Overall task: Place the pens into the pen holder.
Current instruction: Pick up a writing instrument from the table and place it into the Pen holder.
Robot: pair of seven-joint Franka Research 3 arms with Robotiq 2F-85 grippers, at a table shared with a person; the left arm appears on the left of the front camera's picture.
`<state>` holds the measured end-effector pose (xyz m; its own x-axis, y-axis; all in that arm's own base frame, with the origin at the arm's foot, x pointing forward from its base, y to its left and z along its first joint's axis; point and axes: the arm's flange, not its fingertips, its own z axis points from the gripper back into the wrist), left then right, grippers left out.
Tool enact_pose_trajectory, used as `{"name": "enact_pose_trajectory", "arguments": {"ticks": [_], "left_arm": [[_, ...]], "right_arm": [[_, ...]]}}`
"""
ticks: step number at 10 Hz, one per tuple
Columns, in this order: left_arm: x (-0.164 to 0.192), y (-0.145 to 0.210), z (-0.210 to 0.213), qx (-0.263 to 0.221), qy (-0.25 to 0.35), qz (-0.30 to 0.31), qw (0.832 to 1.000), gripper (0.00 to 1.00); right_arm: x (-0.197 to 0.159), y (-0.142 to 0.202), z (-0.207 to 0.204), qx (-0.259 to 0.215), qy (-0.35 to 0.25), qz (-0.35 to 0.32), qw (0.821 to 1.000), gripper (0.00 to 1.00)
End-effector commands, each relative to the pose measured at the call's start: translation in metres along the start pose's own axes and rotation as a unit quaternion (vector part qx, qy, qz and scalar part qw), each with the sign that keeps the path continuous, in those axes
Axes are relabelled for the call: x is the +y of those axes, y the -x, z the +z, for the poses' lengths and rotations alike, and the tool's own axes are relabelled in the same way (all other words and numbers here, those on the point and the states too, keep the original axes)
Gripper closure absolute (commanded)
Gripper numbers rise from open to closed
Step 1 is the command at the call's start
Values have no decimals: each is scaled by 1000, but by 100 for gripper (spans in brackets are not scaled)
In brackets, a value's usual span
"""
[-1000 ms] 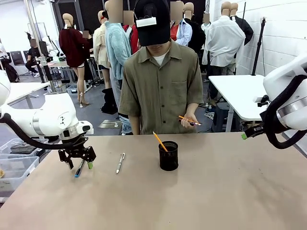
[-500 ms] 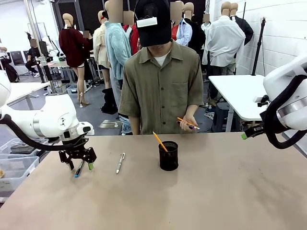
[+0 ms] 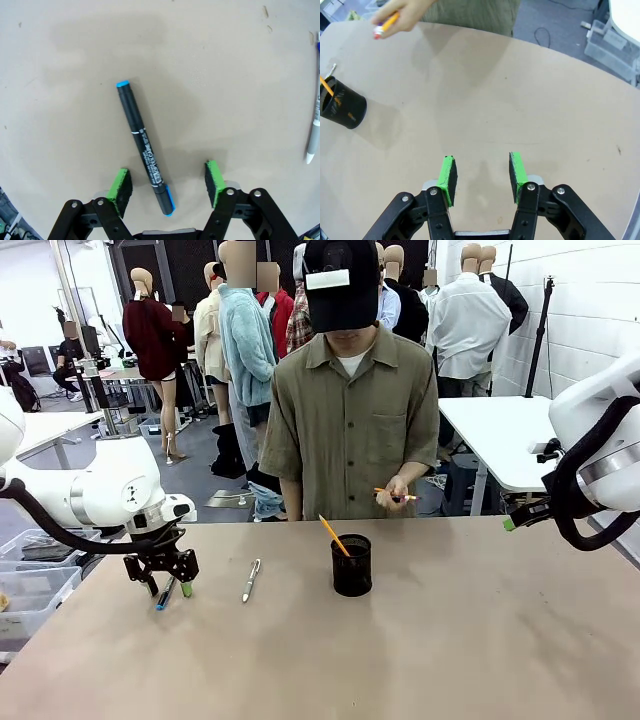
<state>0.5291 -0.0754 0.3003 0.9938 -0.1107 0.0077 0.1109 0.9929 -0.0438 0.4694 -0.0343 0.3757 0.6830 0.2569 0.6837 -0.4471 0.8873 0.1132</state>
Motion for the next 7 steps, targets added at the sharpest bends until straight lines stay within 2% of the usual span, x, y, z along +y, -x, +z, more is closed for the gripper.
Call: {"name": "enact_pose_trajectory", "arguments": {"ticks": [1,2,3,7], "left_arm": [[1,-11,-11,13,-23,23,999,74],[0,-10,-11,17,-25,22,999,94],[-2,-7,-8,19,-37,24,999,100],[-6,-4,-6,38,-62,15,997,100]], "right_arm": [[-2,1,0,-5,-7,5,1000,45],[-2,1,0,-5,-7,5,1000,45],[-2,1,0,-5,-7,5,1000,45],[-2,1,0,-5,-7,5,1000,45]]}}
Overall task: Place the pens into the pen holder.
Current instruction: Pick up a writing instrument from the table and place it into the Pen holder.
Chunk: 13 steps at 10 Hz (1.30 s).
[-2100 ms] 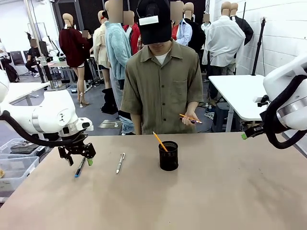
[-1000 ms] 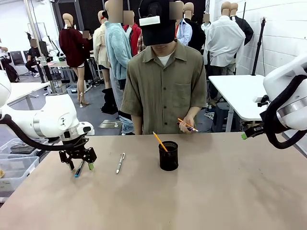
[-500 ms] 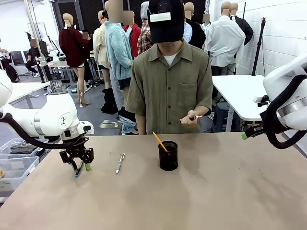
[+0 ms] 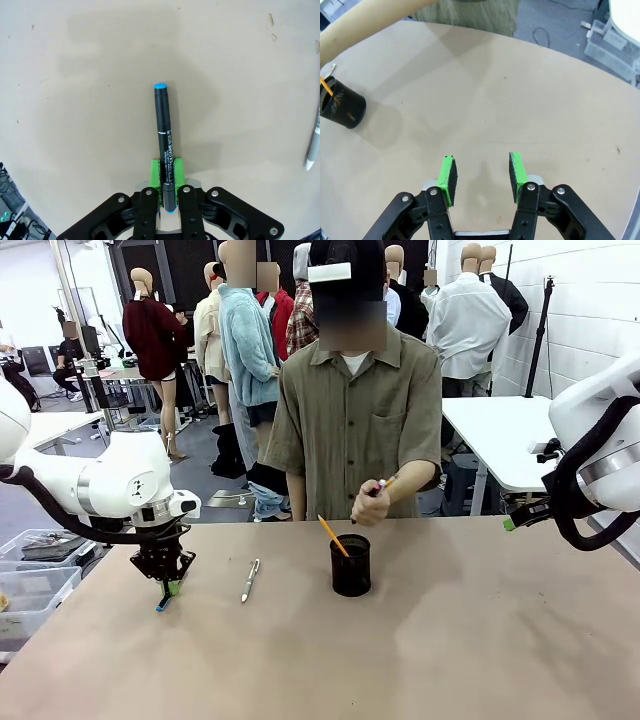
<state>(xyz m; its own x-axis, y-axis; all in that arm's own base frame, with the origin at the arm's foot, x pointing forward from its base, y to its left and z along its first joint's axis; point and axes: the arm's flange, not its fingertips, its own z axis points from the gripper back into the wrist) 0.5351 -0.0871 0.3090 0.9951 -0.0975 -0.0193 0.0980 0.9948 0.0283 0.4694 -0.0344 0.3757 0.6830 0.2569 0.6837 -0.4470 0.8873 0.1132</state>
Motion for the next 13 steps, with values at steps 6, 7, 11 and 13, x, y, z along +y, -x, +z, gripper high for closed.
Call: {"name": "enact_pose_trajectory", "arguments": {"ticks": [6,7,11,13], "left_arm": [[4,28,9,-104,56,-206,971,100],[6,30,9,-137,66,-246,957,100],[28,32,5,-216,186,-439,852,100],[41,39,4,-238,218,-506,800,100]], "right_arm": [[-2,1,0,-5,-7,5,1000,45],[-2,1,0,-5,-7,5,1000,45],[-2,1,0,-5,-7,5,1000,45],[-2,1,0,-5,-7,5,1000,45]]}}
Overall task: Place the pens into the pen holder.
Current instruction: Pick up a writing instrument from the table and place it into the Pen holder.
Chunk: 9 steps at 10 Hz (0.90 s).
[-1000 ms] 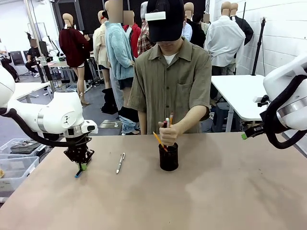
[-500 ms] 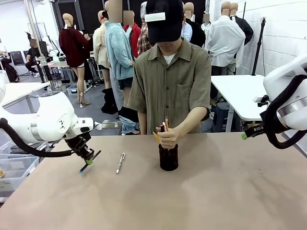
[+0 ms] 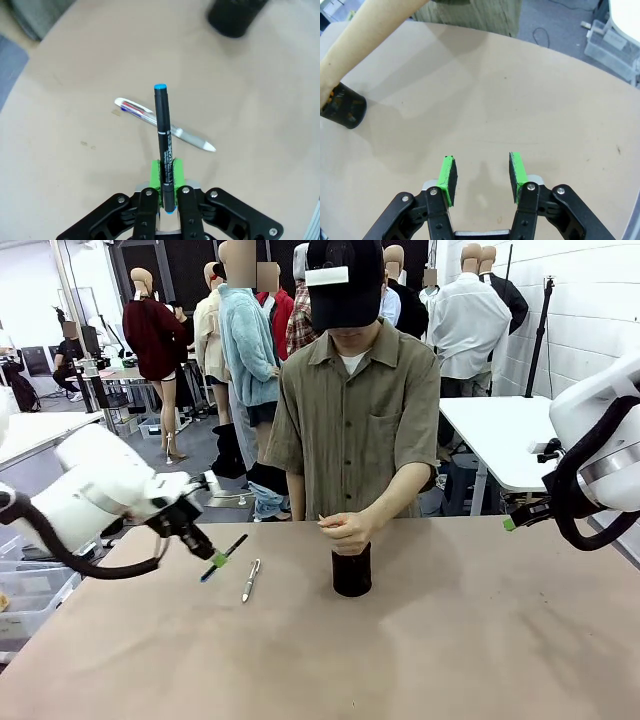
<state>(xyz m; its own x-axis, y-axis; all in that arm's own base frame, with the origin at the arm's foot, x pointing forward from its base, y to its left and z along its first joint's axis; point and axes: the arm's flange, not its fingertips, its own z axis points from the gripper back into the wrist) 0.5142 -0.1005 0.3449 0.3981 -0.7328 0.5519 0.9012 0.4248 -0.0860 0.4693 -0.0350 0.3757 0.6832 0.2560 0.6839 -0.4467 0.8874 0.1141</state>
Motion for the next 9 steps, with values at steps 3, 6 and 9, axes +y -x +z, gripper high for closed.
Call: {"name": "enact_pose_trajectory", "arguments": {"ticks": [3,6,9], "left_arm": [[13,108,38,-102,116,-190,970,100],[5,199,95,-254,77,-200,943,100],[1,167,86,-318,82,-151,933,100]], "right_arm": [[-2,1,0,-5,-7,5,1000,45],[-2,1,0,-5,-7,5,1000,45],[-2,1,0,-5,-7,5,1000,45]]}}
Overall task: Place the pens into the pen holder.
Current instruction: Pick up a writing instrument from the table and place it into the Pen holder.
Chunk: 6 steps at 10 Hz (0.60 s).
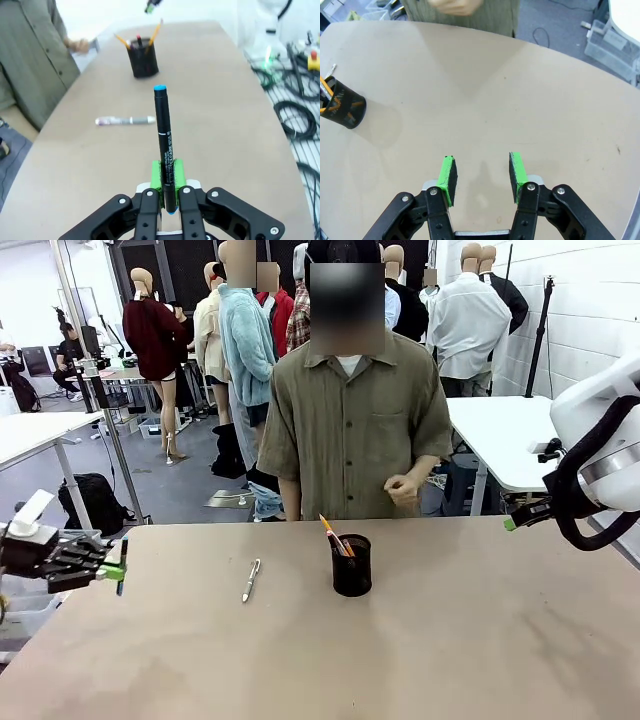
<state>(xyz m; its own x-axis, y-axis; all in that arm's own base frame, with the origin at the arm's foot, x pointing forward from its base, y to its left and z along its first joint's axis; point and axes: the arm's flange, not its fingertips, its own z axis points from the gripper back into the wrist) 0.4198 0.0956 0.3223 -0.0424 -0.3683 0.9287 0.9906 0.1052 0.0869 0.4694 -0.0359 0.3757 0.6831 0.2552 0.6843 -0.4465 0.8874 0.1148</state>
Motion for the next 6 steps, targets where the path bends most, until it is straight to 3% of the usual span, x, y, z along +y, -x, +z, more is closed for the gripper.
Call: {"name": "enact_pose_trajectory", "arguments": {"ticks": [1,6], "left_arm": [[17,-26,-43,-39,-6,26,999,100],[38,-125,-143,-85,13,40,996,100]], "right_arm": [[-1,1,-1,-5,-6,6,1000,45],[-1,1,-1,-5,-6,6,1000,45]]}}
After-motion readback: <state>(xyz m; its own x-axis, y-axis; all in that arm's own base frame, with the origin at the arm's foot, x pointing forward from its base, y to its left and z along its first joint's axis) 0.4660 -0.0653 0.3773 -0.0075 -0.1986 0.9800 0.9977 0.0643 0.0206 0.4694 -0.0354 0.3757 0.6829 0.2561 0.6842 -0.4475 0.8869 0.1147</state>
